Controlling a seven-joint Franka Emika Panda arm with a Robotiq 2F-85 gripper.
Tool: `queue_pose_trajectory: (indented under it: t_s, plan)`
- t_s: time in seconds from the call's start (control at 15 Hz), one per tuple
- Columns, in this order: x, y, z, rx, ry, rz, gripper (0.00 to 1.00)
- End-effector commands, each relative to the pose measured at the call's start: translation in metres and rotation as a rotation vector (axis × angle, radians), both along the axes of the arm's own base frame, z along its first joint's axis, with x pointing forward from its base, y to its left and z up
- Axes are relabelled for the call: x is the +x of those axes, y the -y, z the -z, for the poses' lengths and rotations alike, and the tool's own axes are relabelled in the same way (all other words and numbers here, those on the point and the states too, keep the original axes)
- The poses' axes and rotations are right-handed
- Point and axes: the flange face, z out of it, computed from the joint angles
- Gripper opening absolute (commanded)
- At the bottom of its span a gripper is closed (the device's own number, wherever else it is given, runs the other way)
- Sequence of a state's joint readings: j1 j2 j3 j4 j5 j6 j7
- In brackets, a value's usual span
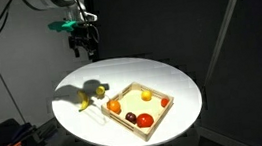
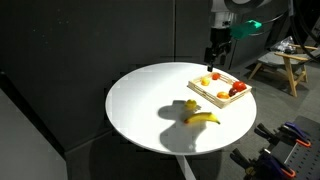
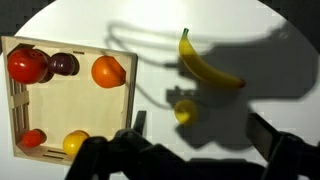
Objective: Remove the banana from the box
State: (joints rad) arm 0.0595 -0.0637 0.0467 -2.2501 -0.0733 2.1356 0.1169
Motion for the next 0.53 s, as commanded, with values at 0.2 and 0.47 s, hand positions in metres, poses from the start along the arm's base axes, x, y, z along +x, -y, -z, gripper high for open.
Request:
queue_pose_trajectory:
  t_s: [0.2, 0.47]
  plan:
    - [0.0005, -0.0005, 0.0029, 0.0, -0.007, -0.001, 1.0]
    - [0.0006, -0.0005, 0.0029, 0.0, -0.007, -0.001, 1.0]
